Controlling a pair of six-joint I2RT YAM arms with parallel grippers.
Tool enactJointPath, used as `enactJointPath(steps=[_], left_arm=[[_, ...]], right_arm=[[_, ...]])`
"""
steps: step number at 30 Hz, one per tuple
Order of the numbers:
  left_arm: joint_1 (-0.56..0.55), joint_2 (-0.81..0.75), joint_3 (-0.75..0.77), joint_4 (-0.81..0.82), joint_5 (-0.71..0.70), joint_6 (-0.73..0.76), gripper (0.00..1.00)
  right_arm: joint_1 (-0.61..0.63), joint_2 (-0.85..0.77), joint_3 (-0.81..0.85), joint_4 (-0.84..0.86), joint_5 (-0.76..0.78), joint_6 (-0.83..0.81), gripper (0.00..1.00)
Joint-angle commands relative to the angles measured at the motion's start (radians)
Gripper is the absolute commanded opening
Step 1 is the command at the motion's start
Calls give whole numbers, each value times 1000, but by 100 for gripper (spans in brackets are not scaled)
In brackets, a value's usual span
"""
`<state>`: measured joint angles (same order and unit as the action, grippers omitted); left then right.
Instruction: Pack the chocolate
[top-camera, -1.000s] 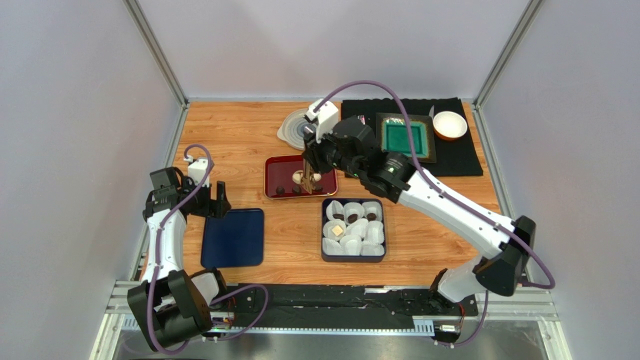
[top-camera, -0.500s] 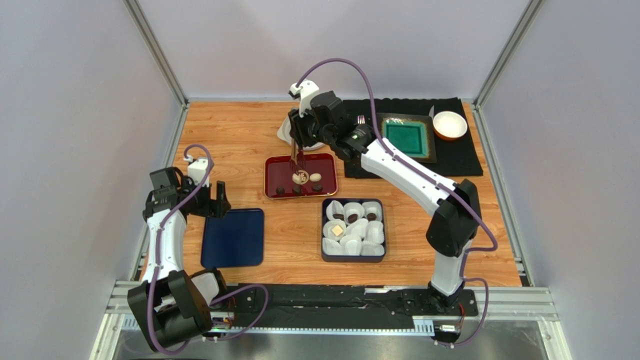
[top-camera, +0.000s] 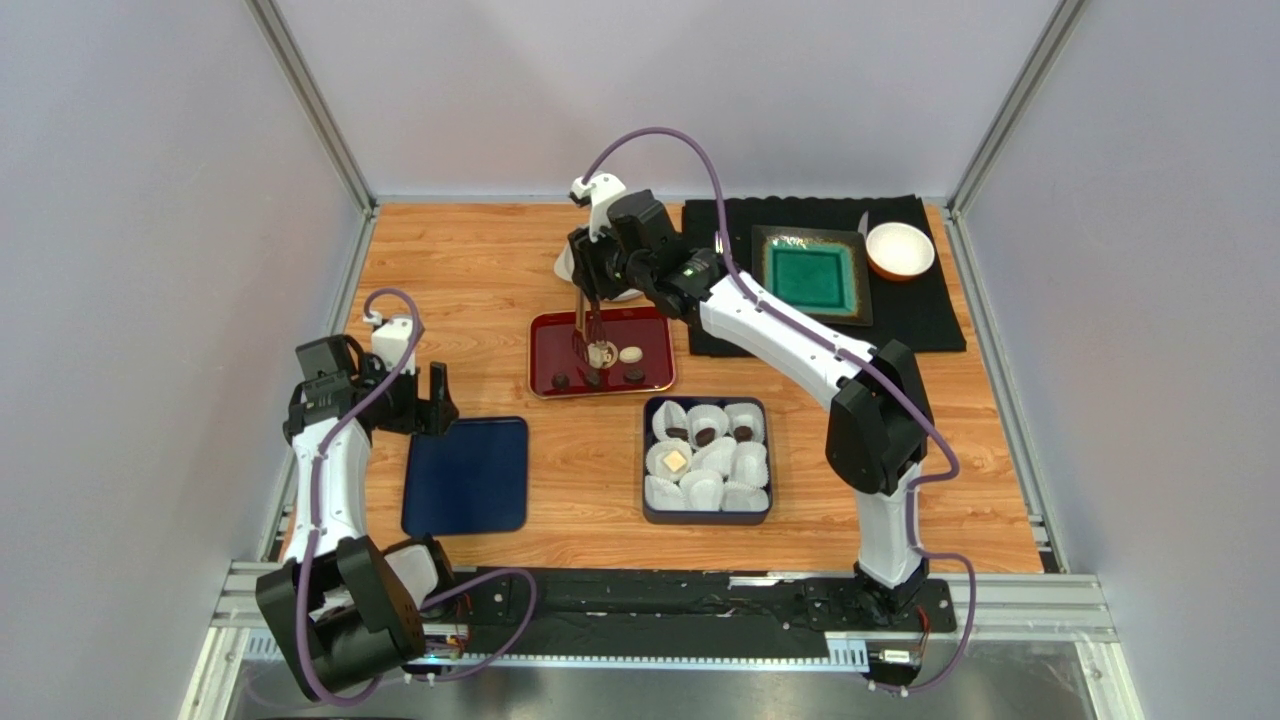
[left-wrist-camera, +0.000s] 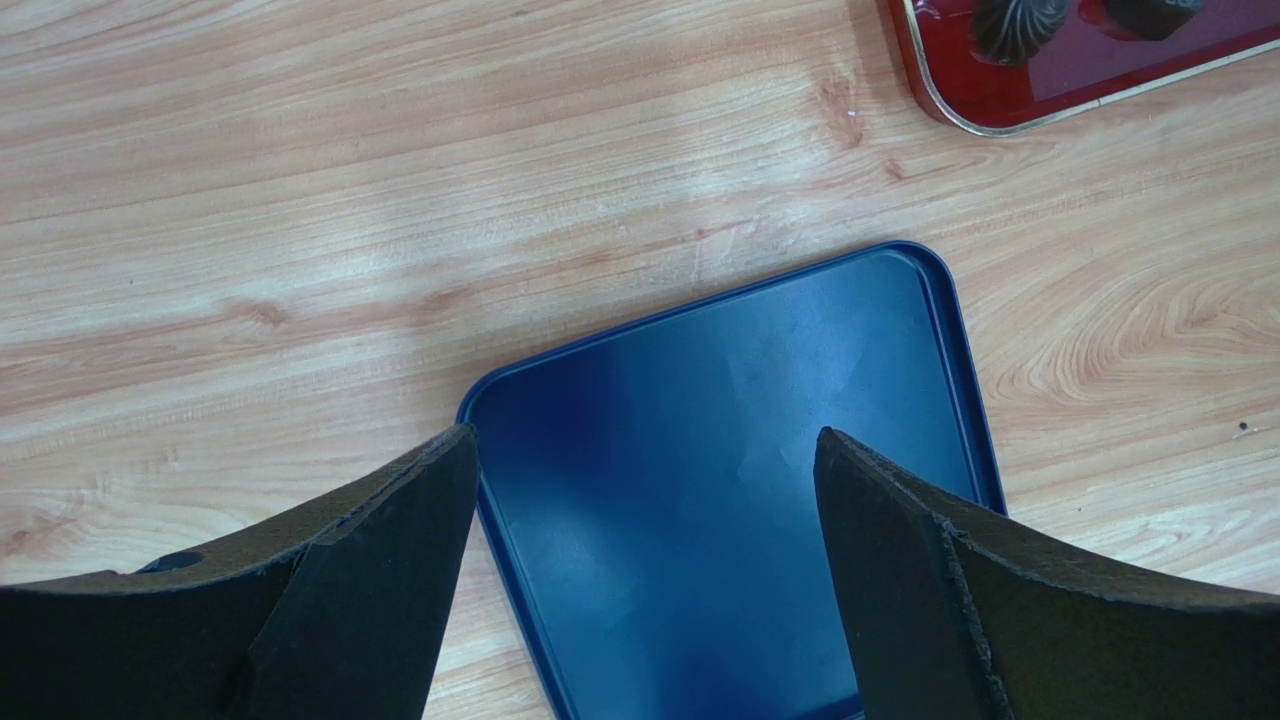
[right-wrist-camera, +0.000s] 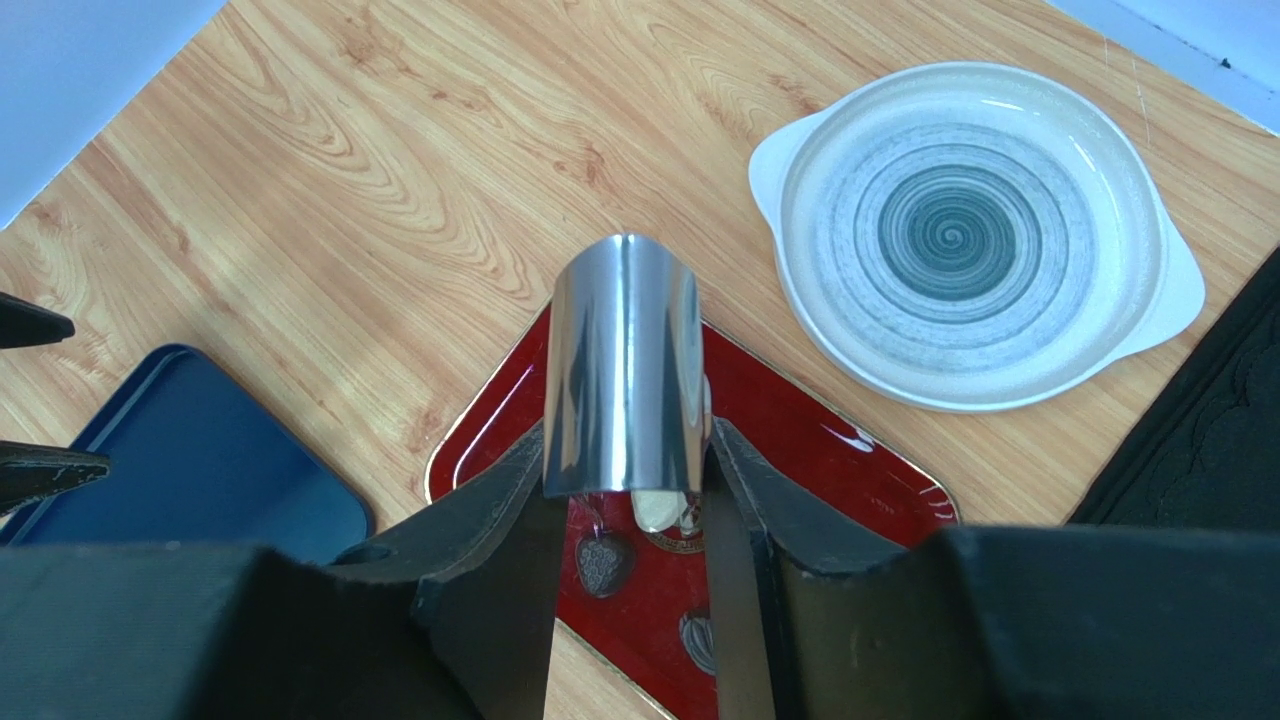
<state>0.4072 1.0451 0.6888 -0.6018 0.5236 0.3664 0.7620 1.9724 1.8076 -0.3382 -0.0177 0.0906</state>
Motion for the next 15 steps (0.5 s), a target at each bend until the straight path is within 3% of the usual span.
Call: enactJointPath(steps=[1,15], left_arm=[[10,1,21,16,24,25,91],[13,7,37,11,21,28,91]], right_arm=[[-9,-6,22,80,-10,12,39],[-23,32,16,84,-18,8,39]])
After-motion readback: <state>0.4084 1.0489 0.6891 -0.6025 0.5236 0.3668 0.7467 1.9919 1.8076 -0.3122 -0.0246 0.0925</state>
